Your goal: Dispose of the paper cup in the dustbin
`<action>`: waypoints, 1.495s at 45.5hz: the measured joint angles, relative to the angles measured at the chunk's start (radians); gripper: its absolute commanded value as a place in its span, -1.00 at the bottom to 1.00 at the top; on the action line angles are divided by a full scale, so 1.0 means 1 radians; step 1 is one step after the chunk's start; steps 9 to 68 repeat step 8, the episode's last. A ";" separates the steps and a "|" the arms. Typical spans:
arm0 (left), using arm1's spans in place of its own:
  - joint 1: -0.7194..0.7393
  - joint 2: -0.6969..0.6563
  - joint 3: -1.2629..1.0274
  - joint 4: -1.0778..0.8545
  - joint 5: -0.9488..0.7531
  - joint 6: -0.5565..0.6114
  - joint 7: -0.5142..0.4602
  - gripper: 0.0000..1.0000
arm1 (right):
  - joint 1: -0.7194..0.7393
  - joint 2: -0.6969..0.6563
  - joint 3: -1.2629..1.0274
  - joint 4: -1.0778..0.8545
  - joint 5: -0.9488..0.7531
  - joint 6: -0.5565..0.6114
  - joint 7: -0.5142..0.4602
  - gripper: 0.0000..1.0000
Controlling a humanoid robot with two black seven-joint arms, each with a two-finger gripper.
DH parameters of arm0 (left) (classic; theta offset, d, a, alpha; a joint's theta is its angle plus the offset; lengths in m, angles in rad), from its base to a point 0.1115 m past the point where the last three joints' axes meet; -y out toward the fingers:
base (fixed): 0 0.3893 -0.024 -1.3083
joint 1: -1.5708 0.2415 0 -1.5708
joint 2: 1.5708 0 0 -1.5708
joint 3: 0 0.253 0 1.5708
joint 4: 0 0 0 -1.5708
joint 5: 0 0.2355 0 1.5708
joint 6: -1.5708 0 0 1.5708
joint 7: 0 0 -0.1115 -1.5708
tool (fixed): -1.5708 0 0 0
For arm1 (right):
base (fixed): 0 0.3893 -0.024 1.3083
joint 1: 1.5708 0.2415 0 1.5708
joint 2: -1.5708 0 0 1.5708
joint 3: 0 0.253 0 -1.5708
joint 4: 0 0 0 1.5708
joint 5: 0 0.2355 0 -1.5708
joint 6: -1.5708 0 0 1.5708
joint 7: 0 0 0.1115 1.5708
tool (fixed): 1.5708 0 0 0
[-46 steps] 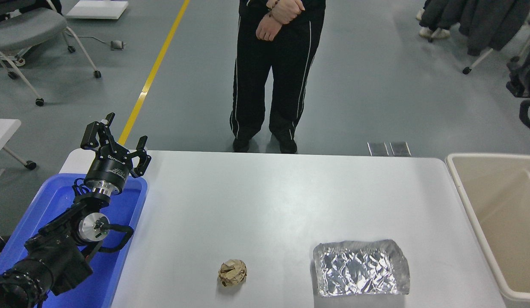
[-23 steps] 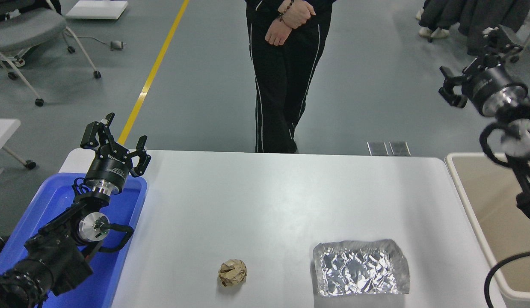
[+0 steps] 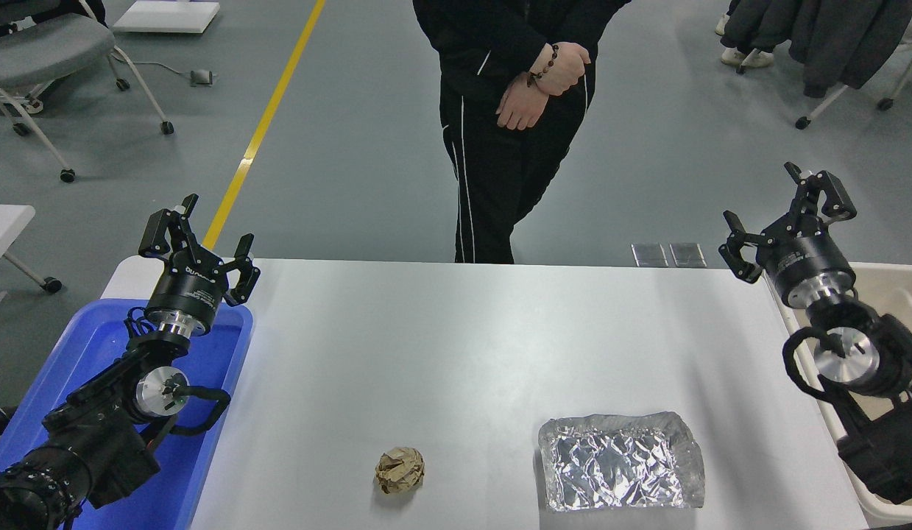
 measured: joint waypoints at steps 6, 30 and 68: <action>0.000 0.000 0.000 0.000 0.000 0.000 0.000 1.00 | -0.007 0.006 -0.019 -0.020 0.000 0.005 0.020 0.98; 0.000 0.000 0.000 0.000 0.000 0.000 0.000 1.00 | -0.009 0.009 -0.024 -0.025 0.000 0.007 0.025 0.99; 0.000 0.000 0.000 0.000 0.000 0.000 0.000 1.00 | -0.009 0.009 -0.024 -0.025 0.000 0.007 0.025 0.99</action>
